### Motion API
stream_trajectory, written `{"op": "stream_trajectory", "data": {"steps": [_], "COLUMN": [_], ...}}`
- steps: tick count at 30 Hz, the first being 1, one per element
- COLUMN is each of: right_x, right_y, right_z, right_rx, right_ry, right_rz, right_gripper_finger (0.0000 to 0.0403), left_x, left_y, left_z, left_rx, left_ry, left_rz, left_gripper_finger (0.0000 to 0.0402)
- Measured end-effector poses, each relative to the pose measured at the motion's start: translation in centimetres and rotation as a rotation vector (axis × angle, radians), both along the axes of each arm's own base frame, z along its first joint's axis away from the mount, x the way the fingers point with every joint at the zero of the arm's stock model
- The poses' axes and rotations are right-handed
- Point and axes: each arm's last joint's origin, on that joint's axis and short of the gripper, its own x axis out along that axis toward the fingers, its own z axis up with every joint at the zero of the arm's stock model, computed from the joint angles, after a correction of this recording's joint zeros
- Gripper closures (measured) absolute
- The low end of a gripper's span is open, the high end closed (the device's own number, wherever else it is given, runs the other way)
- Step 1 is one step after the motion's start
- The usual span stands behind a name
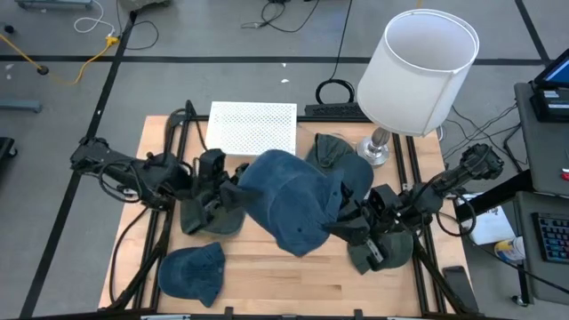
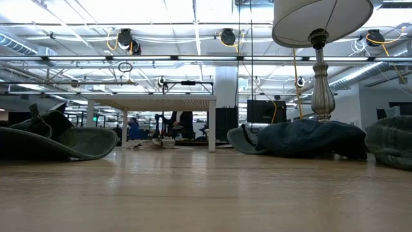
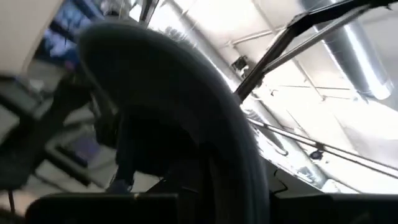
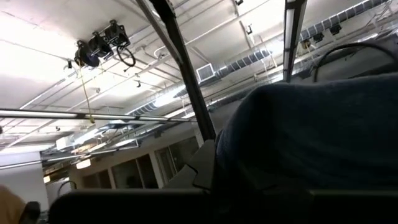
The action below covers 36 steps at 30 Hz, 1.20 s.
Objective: Pick & Place hat
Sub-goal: Put the bottom right blue cap on the shelf
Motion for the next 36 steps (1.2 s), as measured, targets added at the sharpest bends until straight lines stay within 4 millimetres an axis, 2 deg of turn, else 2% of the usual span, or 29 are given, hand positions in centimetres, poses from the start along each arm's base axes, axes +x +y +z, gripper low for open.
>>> {"op": "stream_trajectory", "data": {"steps": [5, 11, 17, 20, 23, 27, 30, 36], "right_x": [-0.5, -1.1, -1.3, -1.3, -1.3, -1.3, -1.3, -1.8], "right_y": [0.2, 0.1, 0.1, 0.1, 0.1, 0.0, 0.0, 0.6], "right_z": [0.2, 0.3, 0.4, 0.3, 0.3, 0.3, 0.2, -0.2], "right_rx": [-0.007, 0.002, 0.003, 0.005, 0.007, 0.018, 0.012, 0.056], "right_ry": [0.014, 0.061, 0.076, 0.077, 0.079, 0.086, 0.099, 0.192], "right_rz": [0.016, 0.024, 0.011, 0.009, 0.002, -0.022, -0.05, -0.255], "right_gripper_finger": [0.0387, 0.0387, 0.0387, 0.0387, 0.0383, 0.0353, 0.0335, 0.0301], "left_x": [0.4, 0.8, 0.9, 0.9, 0.9, 0.9, 0.9, 0.9], "left_y": [0.3, 0.7, 0.9, 0.8, 0.8, 0.8, 0.8, 1.2], "left_z": [-0.7, -1.7, -1.8, -1.8, -1.8, -1.8, -1.8, -1.7], "left_rx": [-0.111, -0.228, -0.306, -0.361, -0.389, -0.411, -0.401, -0.361], "left_ry": [0.098, 0.242, 0.283, 0.301, 0.312, 0.318, 0.318, 0.314], "left_rz": [-0.098, -0.187, -0.294, -0.323, -0.343, -0.356, -0.362, -0.384], "left_gripper_finger": [0.0323, 0.0283, 0.0259, 0.0282, 0.0325, 0.0387, 0.0387, 0.0393]}}
